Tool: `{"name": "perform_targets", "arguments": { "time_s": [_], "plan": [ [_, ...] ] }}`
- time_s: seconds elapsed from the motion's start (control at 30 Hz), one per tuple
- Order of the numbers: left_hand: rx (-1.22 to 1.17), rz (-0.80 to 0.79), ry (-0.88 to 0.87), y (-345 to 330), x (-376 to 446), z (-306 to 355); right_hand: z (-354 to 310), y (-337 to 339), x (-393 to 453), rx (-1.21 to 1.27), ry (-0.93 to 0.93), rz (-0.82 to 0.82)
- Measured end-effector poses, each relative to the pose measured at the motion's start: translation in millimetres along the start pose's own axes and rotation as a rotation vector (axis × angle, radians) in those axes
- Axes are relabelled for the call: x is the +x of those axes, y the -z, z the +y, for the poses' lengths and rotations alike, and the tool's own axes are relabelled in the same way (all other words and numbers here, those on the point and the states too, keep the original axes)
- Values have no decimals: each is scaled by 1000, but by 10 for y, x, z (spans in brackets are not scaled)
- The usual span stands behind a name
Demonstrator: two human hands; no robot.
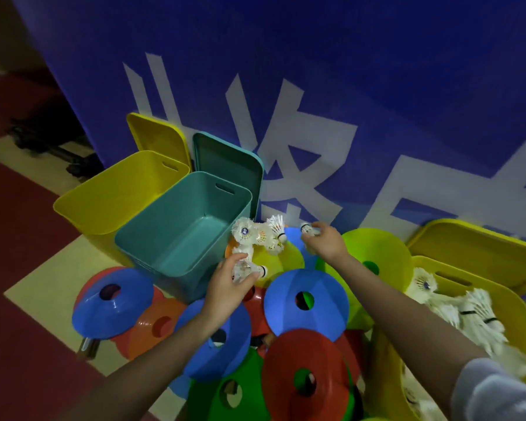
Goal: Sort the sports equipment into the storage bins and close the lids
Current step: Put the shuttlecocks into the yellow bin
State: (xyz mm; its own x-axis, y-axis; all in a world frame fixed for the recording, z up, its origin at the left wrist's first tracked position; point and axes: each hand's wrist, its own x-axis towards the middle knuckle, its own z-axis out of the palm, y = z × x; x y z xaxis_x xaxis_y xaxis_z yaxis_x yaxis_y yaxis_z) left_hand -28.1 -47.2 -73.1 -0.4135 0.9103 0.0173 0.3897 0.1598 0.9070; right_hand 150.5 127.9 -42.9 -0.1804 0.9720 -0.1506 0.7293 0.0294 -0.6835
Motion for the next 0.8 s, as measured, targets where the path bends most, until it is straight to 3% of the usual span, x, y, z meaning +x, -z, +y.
{"name": "perform_targets", "arguments": {
  "time_s": [0.17,0.33,0.6,0.8],
  "plan": [
    [-72,-112,-74,-259,-146,392,177,410,-642,348,99,118],
    [-158,-212,-134,-820,-361,743,624,903,-1185,490,74,227],
    [-197,-361,-232,-1805,-800,1136,1707,1694,-1954,436,-65,461],
    [-140,-395,-293,-2377,-955,1332,2252,1870,-2300,304,-172,458]
  ]
}}
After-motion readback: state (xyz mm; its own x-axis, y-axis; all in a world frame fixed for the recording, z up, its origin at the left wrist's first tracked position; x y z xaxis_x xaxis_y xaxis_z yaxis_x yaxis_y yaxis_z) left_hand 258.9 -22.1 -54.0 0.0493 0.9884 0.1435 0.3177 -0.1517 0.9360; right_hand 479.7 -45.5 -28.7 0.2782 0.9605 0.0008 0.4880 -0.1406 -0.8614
